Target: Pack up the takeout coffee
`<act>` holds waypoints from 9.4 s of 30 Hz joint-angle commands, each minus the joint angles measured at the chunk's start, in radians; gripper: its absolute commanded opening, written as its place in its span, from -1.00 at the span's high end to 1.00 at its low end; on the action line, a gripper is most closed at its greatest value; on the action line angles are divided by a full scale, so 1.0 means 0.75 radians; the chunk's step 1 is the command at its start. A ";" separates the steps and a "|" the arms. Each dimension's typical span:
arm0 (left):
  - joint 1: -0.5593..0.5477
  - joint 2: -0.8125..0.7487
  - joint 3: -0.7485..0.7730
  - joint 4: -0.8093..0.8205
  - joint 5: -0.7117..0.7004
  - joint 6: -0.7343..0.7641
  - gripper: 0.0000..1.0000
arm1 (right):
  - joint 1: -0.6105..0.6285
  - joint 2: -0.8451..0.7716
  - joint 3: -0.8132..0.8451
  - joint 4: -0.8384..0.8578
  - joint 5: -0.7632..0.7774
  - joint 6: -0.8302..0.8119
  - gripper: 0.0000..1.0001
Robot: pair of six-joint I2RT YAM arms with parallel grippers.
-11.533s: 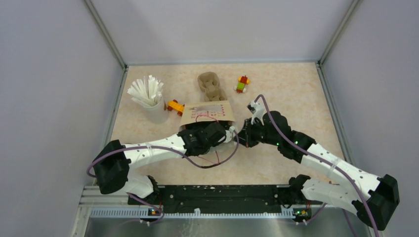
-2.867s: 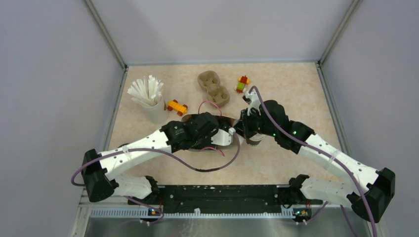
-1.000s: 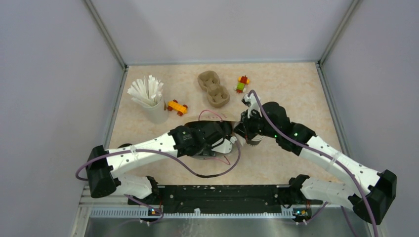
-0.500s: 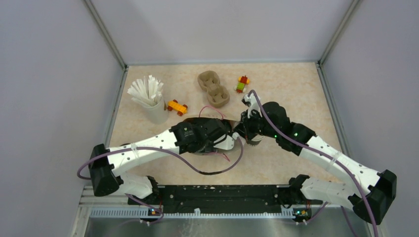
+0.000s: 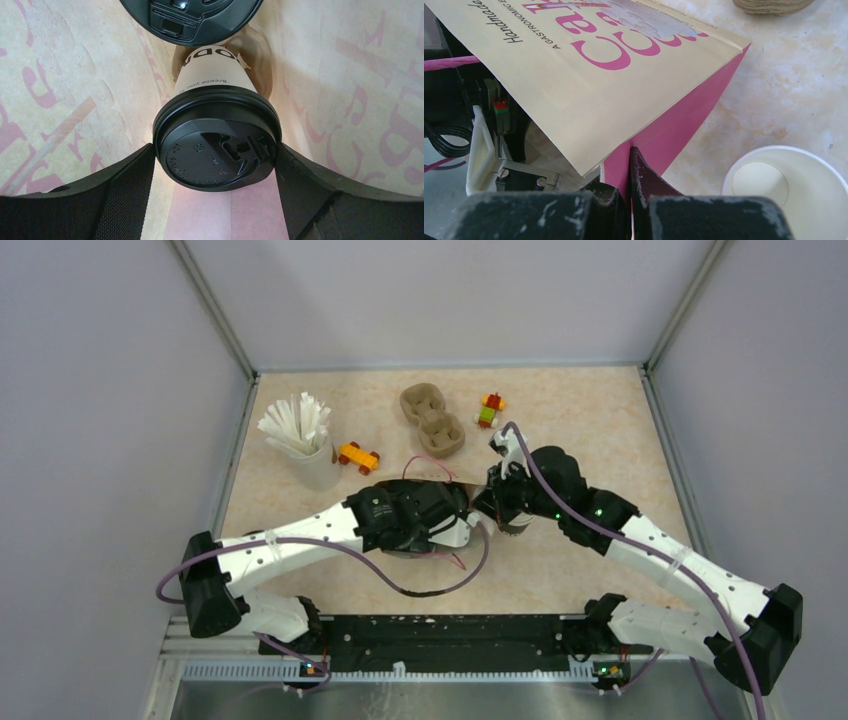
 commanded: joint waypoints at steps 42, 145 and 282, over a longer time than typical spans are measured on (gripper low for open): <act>-0.009 0.101 -0.176 0.257 -0.041 0.007 0.83 | -0.008 0.015 0.070 0.034 -0.064 0.052 1.00; -0.011 0.038 -0.022 0.196 -0.088 0.005 -0.11 | -0.008 0.098 0.136 0.014 0.008 0.070 1.00; -0.018 0.066 0.060 -0.045 -0.062 -0.062 -0.76 | -0.008 0.137 0.171 0.026 -0.033 0.076 1.00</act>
